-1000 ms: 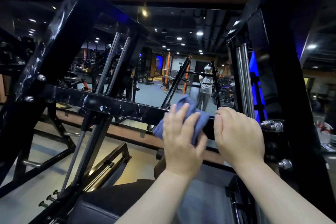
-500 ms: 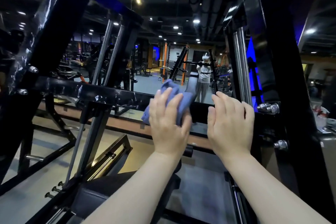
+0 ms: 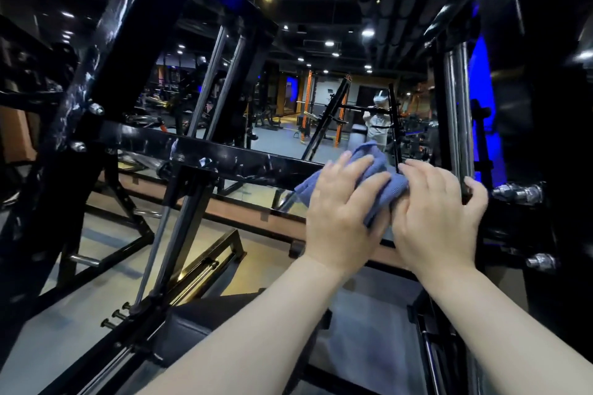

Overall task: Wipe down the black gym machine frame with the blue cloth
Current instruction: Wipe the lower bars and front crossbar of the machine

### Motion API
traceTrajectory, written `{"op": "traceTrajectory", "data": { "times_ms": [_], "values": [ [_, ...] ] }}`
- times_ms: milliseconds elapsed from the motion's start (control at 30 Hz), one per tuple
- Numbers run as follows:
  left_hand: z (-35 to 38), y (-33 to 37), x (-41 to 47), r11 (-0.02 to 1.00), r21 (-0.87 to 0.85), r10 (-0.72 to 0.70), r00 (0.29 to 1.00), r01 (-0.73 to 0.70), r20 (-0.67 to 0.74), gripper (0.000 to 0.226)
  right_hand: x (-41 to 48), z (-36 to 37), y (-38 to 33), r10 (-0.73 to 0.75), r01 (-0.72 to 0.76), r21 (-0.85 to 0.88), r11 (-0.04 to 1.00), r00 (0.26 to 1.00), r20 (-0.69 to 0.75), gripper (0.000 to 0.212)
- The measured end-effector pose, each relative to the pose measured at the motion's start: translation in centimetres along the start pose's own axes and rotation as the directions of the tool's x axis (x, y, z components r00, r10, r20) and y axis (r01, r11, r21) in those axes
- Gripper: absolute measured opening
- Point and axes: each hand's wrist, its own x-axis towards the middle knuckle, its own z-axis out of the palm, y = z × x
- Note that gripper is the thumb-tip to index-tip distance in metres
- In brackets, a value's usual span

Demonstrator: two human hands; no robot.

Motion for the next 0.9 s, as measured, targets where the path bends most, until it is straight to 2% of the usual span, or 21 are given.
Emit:
{"op": "traceTrajectory", "data": {
  "times_ms": [67,133,233,300,367,433,500,567,600,633,700,800,867,900],
  "values": [
    [-1.1,-1.6,0.3,0.998,0.034,0.058,0.998,-0.058,0.015,0.03,0.0,0.3,-1.0,-0.031,0.031,0.003,1.0,1.0,0.003,0.041],
    [-2.5,-3.6,0.3,0.998,0.062,0.005,1.0,-0.005,-0.006,0.032,-0.2,0.6,-1.4,-0.058,0.057,-0.035,0.998,0.998,-0.016,0.039],
    [-4.1,-6.4,-0.2,0.979,0.013,-0.2,0.974,0.203,-0.106,0.038,-0.6,0.8,-1.2,-0.076,0.075,-0.056,0.996,0.997,-0.018,0.039],
    [-4.0,-6.7,-0.1,0.93,-0.073,-0.369,0.913,0.361,-0.173,0.039,-0.6,0.9,-1.3,-0.057,0.055,-0.063,0.996,0.998,-0.026,0.037],
    [-3.3,-5.3,0.6,0.887,-0.09,-0.462,0.867,0.453,-0.189,0.039,-0.6,1.0,-1.4,-0.036,0.034,-0.072,0.997,0.999,-0.026,0.036],
    [-2.8,-3.6,0.7,0.924,-0.016,-0.382,0.915,0.383,-0.129,0.039,-0.7,1.2,-1.6,-0.025,0.023,-0.078,0.997,0.999,-0.025,0.037],
    [-3.0,-3.2,0.5,0.989,0.018,-0.145,0.989,0.145,-0.002,0.036,-0.6,1.0,-1.7,-0.023,0.02,-0.087,0.996,0.999,-0.024,0.038],
    [-4.1,-4.8,0.5,0.997,0.039,0.056,0.996,-0.059,0.075,0.032,-0.5,0.7,-1.7,-0.02,0.019,-0.085,0.996,1.0,-0.02,0.038],
    [-4.8,-5.8,0.5,0.995,0.057,0.082,0.993,-0.087,0.091,0.032,-0.4,0.6,-1.7,-0.02,0.018,-0.08,0.997,1.0,-0.017,0.037],
    [-5.5,-6.8,0.4,0.996,0.07,0.055,0.995,-0.061,0.087,0.033,-0.4,0.5,-1.8,-0.017,0.016,-0.073,0.997,1.0,-0.013,0.037],
    [-6.7,-8.7,0.2,0.991,0.068,-0.119,0.993,0.118,0.006,0.037,-0.4,0.4,-2.0,-0.009,0.009,-0.065,0.998,1.0,0.006,0.039],
    [-7.0,-9.1,0.7,0.911,-0.018,-0.411,0.902,0.412,-0.134,0.04,-0.4,0.4,-2.5,0.049,-0.048,-0.066,0.997,0.999,0.016,0.039],
    [-6.2,-7.6,1.1,0.882,-0.012,-0.468,0.874,0.471,-0.133,0.041,0.1,0.5,-3.7,0.066,-0.065,-0.092,0.994,0.998,0.002,0.04],
    [-5.7,-6.8,1.0,0.902,0.007,-0.429,0.898,0.431,-0.099,0.041,0.3,0.7,-4.6,0.042,-0.041,-0.106,0.994,0.999,0.006,0.041]
  ]
}}
